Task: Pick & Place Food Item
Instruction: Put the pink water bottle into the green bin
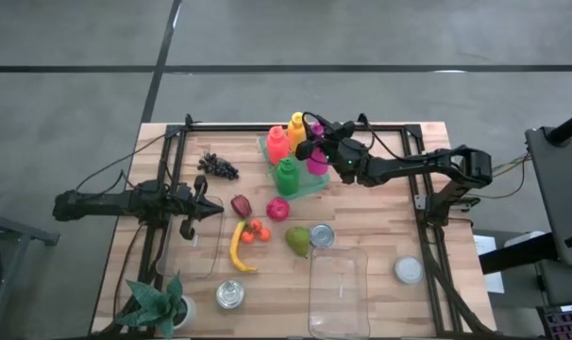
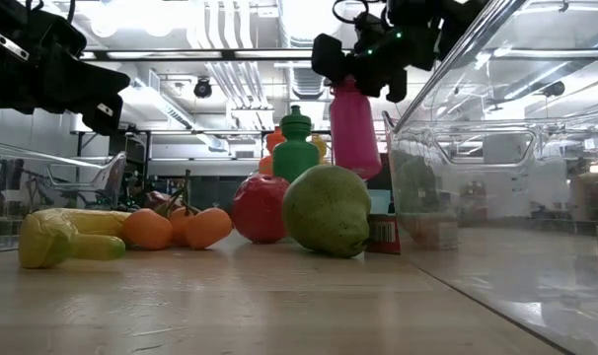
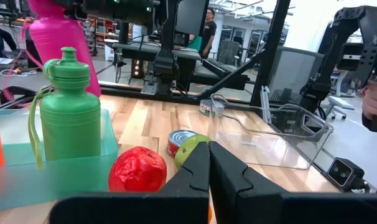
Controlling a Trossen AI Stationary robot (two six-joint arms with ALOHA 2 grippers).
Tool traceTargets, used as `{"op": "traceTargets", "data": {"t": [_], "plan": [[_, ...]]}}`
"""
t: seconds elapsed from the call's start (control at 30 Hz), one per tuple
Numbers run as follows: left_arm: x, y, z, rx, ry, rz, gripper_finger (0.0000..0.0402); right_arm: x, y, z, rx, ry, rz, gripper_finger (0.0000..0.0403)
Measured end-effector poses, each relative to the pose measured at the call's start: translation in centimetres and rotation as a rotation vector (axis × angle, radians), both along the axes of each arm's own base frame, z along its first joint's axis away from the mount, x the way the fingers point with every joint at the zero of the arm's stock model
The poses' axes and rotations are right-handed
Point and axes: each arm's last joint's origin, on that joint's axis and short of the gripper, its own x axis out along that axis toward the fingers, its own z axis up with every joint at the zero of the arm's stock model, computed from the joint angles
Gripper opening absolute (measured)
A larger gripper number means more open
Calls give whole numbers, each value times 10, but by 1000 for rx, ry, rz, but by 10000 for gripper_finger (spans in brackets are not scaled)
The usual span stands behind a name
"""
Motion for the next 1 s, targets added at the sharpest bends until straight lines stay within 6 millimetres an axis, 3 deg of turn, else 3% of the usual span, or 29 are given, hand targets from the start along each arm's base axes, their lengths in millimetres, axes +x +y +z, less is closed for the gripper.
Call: {"op": "traceTargets", "data": {"t": [0.67,1.0], "plan": [[0,0,0,0,0,0,1,22,-4,-46,-24,-71,13,195],[0,0,0,0,0,0,1,15,-1,-56,-49,-26,52,195]]}}
